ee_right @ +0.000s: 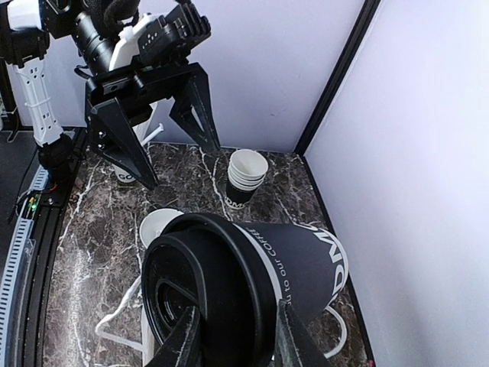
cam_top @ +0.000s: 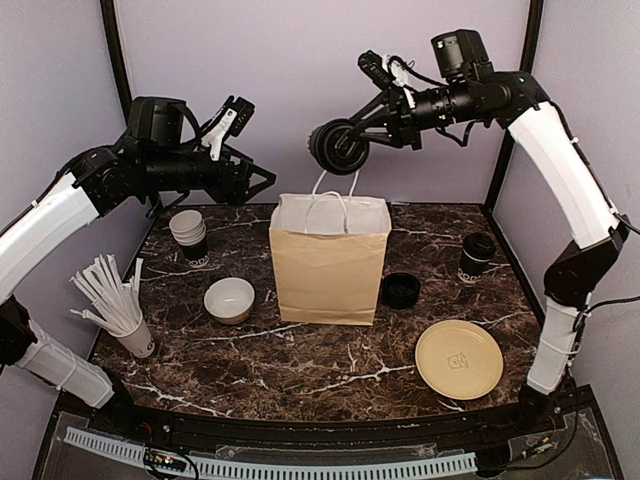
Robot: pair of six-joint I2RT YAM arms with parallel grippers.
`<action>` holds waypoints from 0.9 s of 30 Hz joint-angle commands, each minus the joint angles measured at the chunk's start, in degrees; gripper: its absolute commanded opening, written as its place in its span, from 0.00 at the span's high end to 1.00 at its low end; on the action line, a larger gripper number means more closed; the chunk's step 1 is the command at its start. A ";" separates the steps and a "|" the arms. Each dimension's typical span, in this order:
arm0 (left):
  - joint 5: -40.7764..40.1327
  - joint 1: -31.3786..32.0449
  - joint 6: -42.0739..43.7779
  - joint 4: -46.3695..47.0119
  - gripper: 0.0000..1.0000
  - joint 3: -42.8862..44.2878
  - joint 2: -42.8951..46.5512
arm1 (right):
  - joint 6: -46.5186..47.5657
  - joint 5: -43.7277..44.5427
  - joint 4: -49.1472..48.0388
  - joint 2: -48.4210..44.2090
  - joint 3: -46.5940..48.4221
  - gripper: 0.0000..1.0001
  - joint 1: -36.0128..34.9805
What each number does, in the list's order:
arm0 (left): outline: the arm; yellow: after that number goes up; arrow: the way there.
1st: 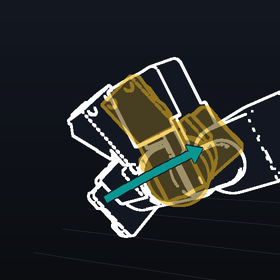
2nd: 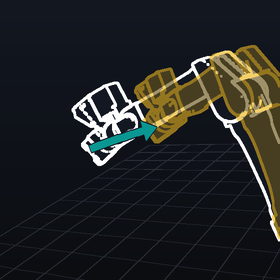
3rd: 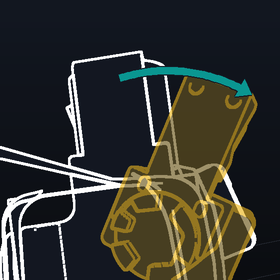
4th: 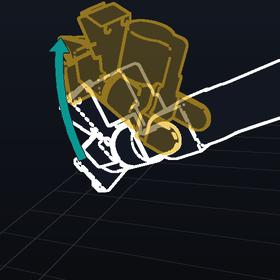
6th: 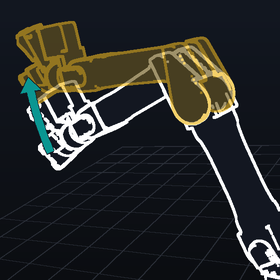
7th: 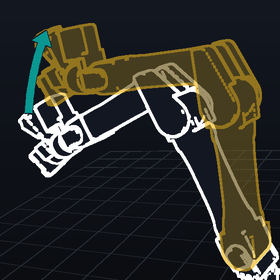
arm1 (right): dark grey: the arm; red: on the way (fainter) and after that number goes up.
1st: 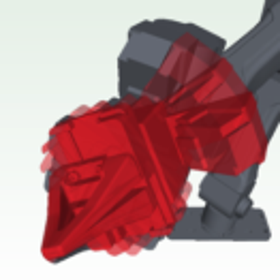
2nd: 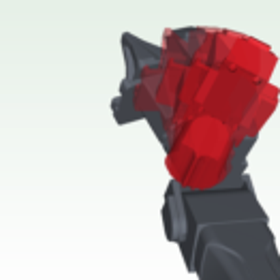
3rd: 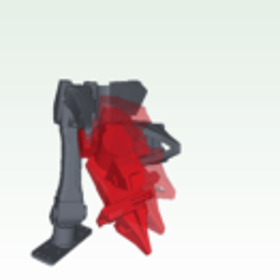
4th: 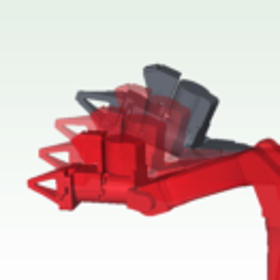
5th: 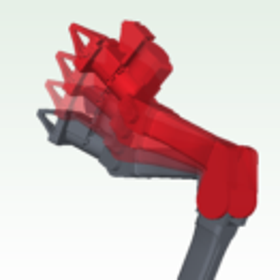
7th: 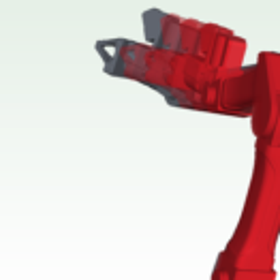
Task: Pack the takeout coffee
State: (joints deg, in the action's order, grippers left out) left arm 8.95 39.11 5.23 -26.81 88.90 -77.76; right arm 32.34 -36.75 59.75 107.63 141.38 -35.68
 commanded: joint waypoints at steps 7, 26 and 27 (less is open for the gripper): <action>0.31 -0.18 -1.43 -0.14 0.26 1.12 1.73 | -0.06 9.00 -2.34 -13.34 -14.34 0.72 10.55; -0.72 -0.18 2.75 2.60 0.26 -6.38 3.55 | 12.21 -6.36 15.76 -22.41 -55.12 0.70 14.50; -0.74 -0.18 2.62 2.71 0.26 -6.68 3.68 | 12.58 -6.86 15.23 -22.10 -56.41 0.69 13.86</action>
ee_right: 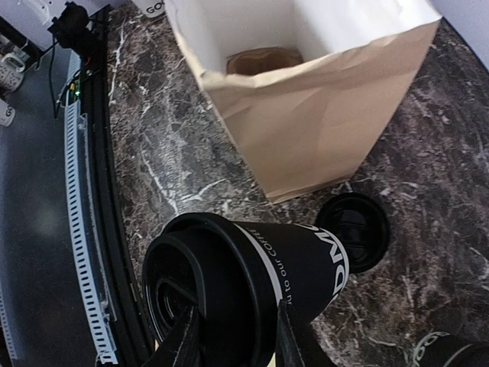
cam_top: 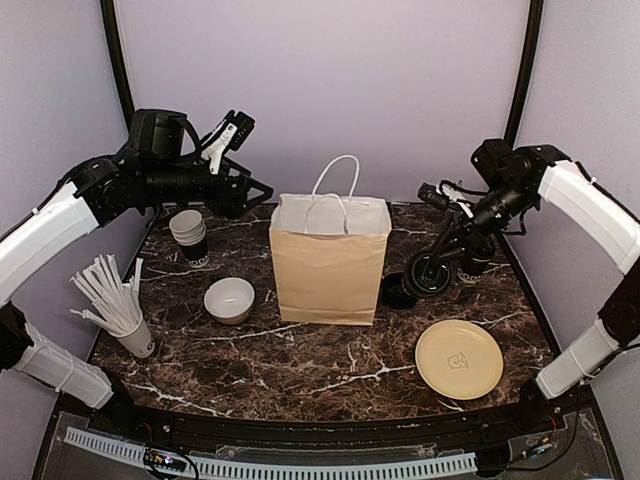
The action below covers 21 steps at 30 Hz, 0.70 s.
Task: Pack the takeout coffee
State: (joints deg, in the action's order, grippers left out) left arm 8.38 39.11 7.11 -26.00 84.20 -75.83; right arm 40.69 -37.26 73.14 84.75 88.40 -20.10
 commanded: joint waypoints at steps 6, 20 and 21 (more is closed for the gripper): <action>-0.62 -0.15 0.03 1.96 0.26 -3.34 2.32 | 3.14 -8.33 -4.02 2.70 -10.17 0.68 -7.00; 0.01 -0.15 -0.61 1.61 0.26 -4.39 2.05 | 1.12 -10.11 -8.93 13.28 -15.71 0.65 -7.94; 0.15 -0.19 -0.65 1.69 0.26 -4.48 2.02 | 0.95 -10.07 -8.90 13.92 -15.64 0.65 -7.94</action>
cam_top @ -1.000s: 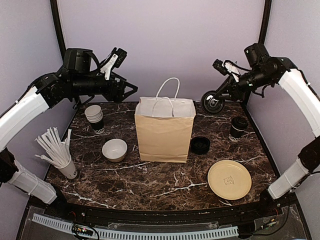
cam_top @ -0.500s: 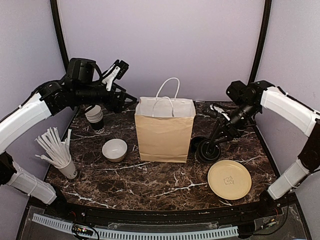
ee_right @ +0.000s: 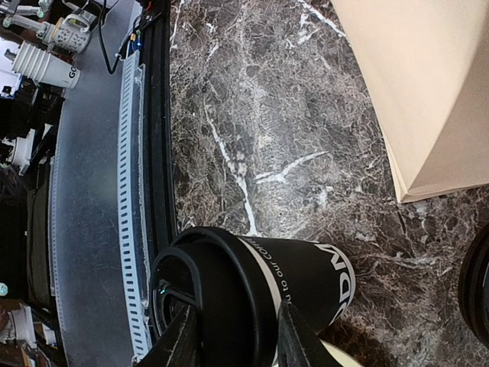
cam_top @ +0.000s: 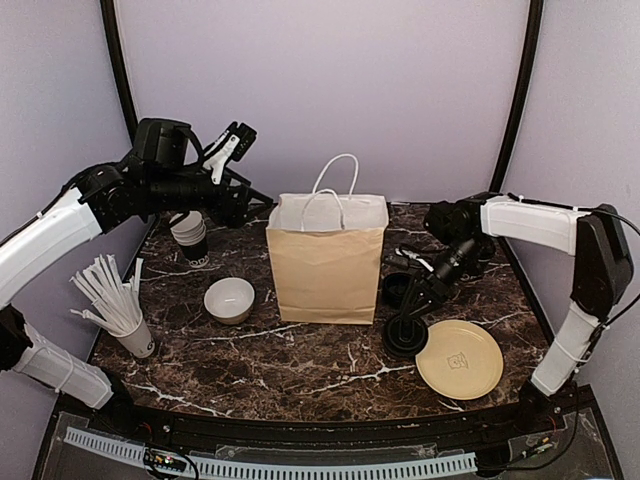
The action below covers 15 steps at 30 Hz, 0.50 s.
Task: Pack the takeout coffee
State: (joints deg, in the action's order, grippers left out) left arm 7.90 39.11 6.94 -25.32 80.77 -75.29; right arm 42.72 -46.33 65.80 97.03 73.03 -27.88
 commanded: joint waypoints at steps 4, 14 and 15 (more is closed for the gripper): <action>0.95 -0.13 -0.68 1.00 0.26 -1.48 1.18 | -1.39 -1.08 -1.24 2.91 0.82 0.59 -0.07; 1.65 -0.12 -0.74 1.26 0.26 -2.23 1.02 | -2.69 5.23 -0.24 -1.84 5.21 0.35 2.61; 1.61 -0.15 -0.58 1.31 0.26 -2.27 0.97 | -2.65 6.03 0.25 -2.52 5.50 0.34 2.73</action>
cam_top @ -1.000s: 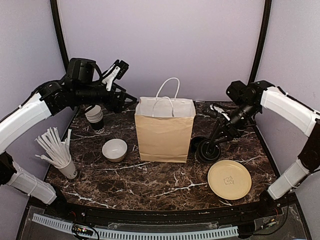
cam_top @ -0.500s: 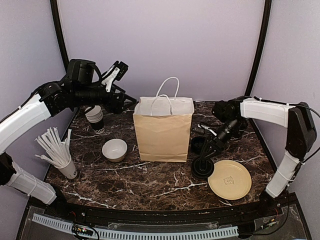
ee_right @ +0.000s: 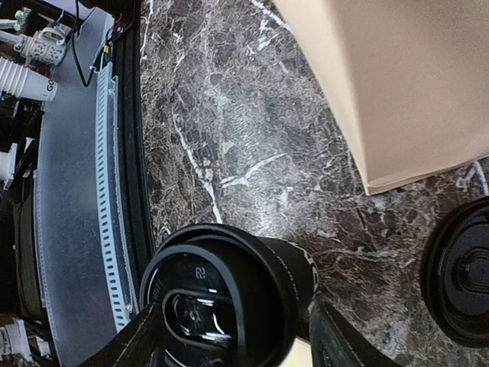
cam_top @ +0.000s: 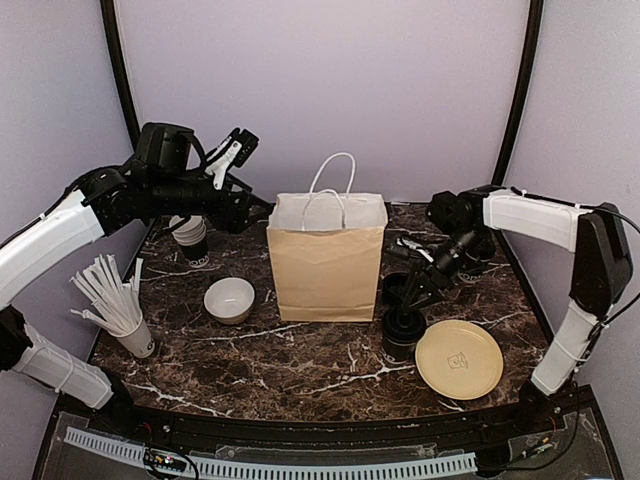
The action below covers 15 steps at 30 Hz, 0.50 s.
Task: Pack the takeout coffee
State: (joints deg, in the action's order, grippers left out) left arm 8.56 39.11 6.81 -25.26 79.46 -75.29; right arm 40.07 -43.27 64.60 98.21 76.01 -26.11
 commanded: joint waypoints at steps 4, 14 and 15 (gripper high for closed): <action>0.51 -0.18 0.00 1.80 0.26 -1.10 1.02 | -0.54 8.10 1.99 -7.23 3.89 0.32 1.14; -3.39 -0.20 -0.12 2.66 0.24 -1.17 0.06 | -2.79 12.35 -6.24 -16.01 4.81 0.01 3.32; -3.47 -0.23 -0.21 2.56 0.24 -1.16 0.01 | -1.07 11.14 -4.82 -15.44 4.63 0.01 2.97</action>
State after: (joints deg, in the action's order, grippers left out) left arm 7.11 39.11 6.85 -24.03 78.91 -75.31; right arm 36.69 -29.82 61.06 83.00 81.89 -23.46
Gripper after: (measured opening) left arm 0.758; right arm 0.985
